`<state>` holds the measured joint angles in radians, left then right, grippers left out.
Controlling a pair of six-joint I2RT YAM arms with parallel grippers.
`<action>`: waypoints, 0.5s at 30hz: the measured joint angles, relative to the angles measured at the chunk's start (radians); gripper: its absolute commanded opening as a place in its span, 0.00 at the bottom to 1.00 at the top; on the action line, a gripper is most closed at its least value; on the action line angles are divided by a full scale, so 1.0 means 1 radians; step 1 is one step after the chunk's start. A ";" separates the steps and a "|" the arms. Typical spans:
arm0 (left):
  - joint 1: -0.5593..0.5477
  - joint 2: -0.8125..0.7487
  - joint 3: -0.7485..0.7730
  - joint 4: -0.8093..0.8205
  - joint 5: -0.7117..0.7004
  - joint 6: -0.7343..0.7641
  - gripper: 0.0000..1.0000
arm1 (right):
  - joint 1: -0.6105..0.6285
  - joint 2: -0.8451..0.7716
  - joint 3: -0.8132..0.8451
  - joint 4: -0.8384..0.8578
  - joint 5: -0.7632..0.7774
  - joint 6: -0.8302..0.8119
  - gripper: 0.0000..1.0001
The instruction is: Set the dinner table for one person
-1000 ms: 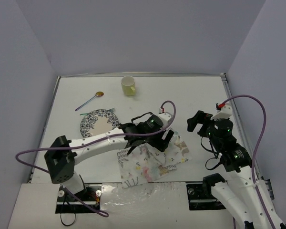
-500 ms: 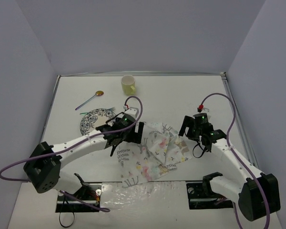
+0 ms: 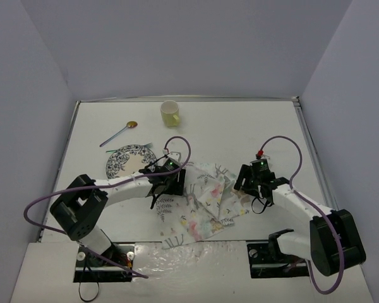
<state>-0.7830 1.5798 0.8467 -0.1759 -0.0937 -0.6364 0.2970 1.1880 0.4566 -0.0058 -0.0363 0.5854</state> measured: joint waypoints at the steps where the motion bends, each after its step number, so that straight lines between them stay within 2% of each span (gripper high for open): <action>1: 0.000 0.012 0.005 0.013 0.002 -0.002 0.47 | 0.000 0.010 0.000 0.020 -0.004 0.002 0.50; 3: -0.001 0.031 0.014 0.036 0.001 -0.002 0.35 | 0.000 0.027 0.000 0.046 -0.010 0.007 0.36; 5: 0.003 0.048 0.025 0.053 0.001 -0.002 0.24 | 0.000 0.042 0.000 0.064 -0.015 0.009 0.16; 8: 0.011 0.073 0.042 0.072 0.005 -0.003 0.01 | -0.002 0.055 0.000 0.073 -0.016 0.007 0.00; 12: 0.022 0.094 0.065 0.074 0.014 0.002 0.00 | -0.009 0.057 0.048 -0.002 0.029 -0.013 0.00; 15: 0.024 0.095 0.076 0.049 0.008 0.015 0.00 | -0.028 0.057 0.190 -0.101 0.122 -0.040 0.00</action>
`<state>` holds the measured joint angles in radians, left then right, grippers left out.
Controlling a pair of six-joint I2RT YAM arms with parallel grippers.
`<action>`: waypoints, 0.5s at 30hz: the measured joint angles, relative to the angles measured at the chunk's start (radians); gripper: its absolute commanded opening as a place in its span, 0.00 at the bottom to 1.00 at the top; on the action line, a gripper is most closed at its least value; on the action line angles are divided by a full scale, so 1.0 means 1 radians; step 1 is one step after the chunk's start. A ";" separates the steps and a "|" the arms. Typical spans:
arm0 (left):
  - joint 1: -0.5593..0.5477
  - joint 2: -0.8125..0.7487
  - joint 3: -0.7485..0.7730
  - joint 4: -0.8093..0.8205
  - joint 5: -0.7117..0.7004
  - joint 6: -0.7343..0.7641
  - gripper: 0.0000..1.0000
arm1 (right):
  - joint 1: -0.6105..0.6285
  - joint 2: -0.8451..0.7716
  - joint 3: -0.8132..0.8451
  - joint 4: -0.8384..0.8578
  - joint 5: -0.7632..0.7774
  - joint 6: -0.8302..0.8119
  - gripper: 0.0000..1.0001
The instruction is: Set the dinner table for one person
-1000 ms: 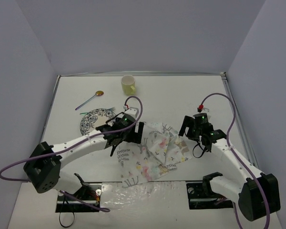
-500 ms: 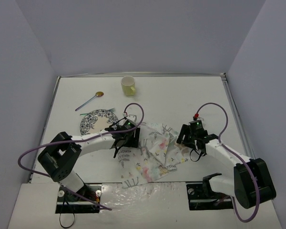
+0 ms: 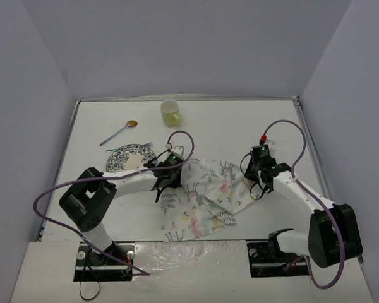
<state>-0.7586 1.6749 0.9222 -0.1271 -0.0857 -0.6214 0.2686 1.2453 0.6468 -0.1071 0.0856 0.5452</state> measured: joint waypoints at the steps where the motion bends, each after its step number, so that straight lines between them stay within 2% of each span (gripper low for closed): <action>1: 0.000 0.000 0.002 -0.009 -0.005 0.006 0.00 | -0.006 0.000 0.052 -0.015 0.030 -0.010 0.00; 6: 0.000 -0.014 0.018 -0.076 -0.056 0.045 0.00 | -0.021 -0.010 0.281 -0.077 0.193 -0.072 0.03; 11: -0.005 -0.055 0.057 -0.082 -0.099 0.071 0.00 | -0.068 0.010 0.355 -0.119 0.242 -0.121 0.13; 13: -0.005 -0.057 0.077 -0.093 -0.115 0.080 0.00 | -0.097 0.050 0.389 -0.143 0.260 -0.143 0.13; 15: -0.005 -0.054 0.097 -0.104 -0.128 0.089 0.00 | -0.117 0.103 0.434 -0.145 0.275 -0.165 0.18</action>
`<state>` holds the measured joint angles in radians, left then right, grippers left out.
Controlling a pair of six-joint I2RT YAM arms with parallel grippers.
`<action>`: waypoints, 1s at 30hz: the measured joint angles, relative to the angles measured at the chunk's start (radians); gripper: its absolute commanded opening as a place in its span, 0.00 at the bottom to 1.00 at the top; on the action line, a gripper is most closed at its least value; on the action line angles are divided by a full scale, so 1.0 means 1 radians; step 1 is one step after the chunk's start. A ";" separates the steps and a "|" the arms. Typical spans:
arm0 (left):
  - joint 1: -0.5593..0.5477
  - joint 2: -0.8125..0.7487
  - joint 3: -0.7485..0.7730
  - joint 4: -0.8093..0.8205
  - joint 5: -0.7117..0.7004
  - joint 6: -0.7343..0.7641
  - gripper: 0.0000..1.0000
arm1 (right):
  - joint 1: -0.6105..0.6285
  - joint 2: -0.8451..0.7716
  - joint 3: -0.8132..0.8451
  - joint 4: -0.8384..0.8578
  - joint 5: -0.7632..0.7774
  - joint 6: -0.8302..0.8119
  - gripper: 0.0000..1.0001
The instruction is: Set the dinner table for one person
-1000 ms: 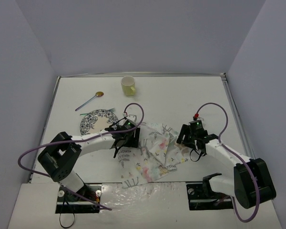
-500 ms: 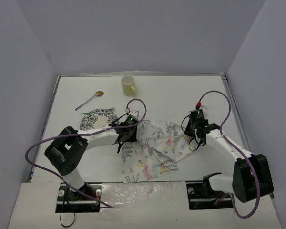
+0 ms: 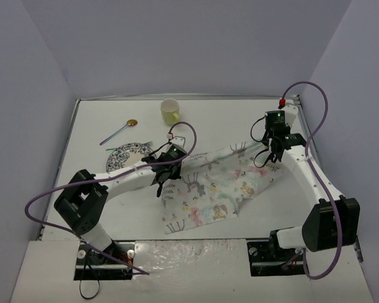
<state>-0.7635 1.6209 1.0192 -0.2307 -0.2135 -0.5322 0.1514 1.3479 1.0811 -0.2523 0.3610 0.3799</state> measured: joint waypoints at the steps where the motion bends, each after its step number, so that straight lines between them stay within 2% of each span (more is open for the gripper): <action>1: 0.000 0.002 0.010 -0.004 -0.006 0.005 0.00 | -0.006 0.027 0.023 0.001 0.005 -0.010 0.26; 2: 0.000 0.006 0.021 -0.006 -0.013 0.010 0.00 | -0.007 0.055 0.049 0.000 0.010 -0.016 0.35; 6: 0.004 0.044 0.084 -0.030 -0.046 0.037 0.01 | -0.014 0.150 0.145 0.014 0.018 -0.042 0.39; 9: 0.006 0.080 0.144 -0.047 -0.056 0.052 0.20 | -0.016 0.175 0.156 0.027 0.009 -0.050 0.45; 12: 0.006 0.075 0.162 -0.054 -0.061 0.060 0.45 | -0.025 0.174 0.130 0.030 -0.004 -0.058 0.52; 16: 0.014 0.040 0.165 -0.061 -0.061 0.071 0.65 | -0.073 0.164 0.066 0.047 -0.060 -0.059 0.59; 23: 0.073 0.024 0.216 -0.060 -0.043 0.075 0.72 | -0.200 0.204 0.021 0.098 -0.210 -0.055 0.74; 30: 0.096 0.066 0.236 -0.057 -0.005 0.064 0.72 | -0.243 0.387 0.102 0.171 -0.336 -0.136 0.80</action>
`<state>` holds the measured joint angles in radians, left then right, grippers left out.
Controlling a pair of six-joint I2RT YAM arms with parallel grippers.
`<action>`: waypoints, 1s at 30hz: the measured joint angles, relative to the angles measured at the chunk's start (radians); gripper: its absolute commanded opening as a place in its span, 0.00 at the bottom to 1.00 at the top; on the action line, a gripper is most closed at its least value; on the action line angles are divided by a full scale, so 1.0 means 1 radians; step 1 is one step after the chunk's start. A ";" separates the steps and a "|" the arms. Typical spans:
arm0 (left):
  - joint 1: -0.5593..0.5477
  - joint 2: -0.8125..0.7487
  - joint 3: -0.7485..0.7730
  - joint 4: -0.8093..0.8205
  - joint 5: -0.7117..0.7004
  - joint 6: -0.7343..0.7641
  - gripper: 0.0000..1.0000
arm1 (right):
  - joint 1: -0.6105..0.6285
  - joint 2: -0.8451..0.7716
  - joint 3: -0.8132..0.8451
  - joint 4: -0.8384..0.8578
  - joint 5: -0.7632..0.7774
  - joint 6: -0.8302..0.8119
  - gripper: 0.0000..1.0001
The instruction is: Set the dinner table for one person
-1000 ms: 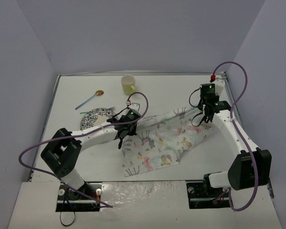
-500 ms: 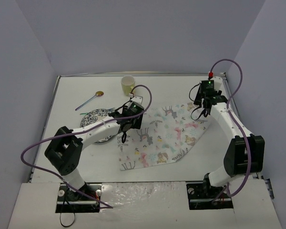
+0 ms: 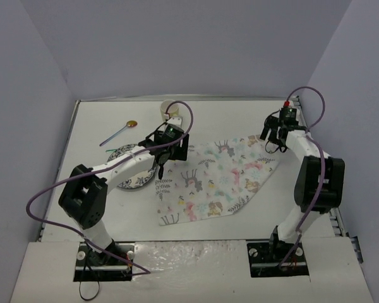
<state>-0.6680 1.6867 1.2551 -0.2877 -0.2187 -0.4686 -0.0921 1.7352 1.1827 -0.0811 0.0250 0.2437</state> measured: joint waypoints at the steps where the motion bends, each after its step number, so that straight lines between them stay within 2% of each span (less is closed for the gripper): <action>1: 0.000 0.001 -0.004 0.000 0.006 -0.004 0.72 | 0.000 0.037 0.026 0.013 -0.018 -0.021 0.80; 11: 0.000 -0.033 -0.089 -0.001 0.020 -0.024 0.72 | -0.011 0.265 0.126 0.104 -0.114 -0.190 0.86; 16: 0.001 -0.070 -0.106 0.000 0.019 -0.030 0.72 | -0.020 0.313 0.154 0.138 -0.126 -0.244 0.92; 22: 0.002 -0.076 -0.107 0.001 0.020 -0.033 0.72 | -0.021 0.347 0.187 0.171 -0.147 -0.281 0.92; 24: 0.002 -0.076 -0.109 0.003 0.020 -0.034 0.72 | -0.021 0.355 0.195 0.179 -0.156 -0.291 0.89; 28: 0.002 -0.077 -0.124 0.007 0.021 -0.035 0.72 | -0.021 0.362 0.198 0.194 -0.180 -0.303 0.77; 30: 0.002 -0.077 -0.131 0.007 0.023 -0.036 0.72 | -0.021 0.364 0.198 0.201 -0.188 -0.303 0.59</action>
<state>-0.6661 1.6102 1.1239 -0.2808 -0.1955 -0.5049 -0.1127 2.0990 1.3808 0.1197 -0.1627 -0.0591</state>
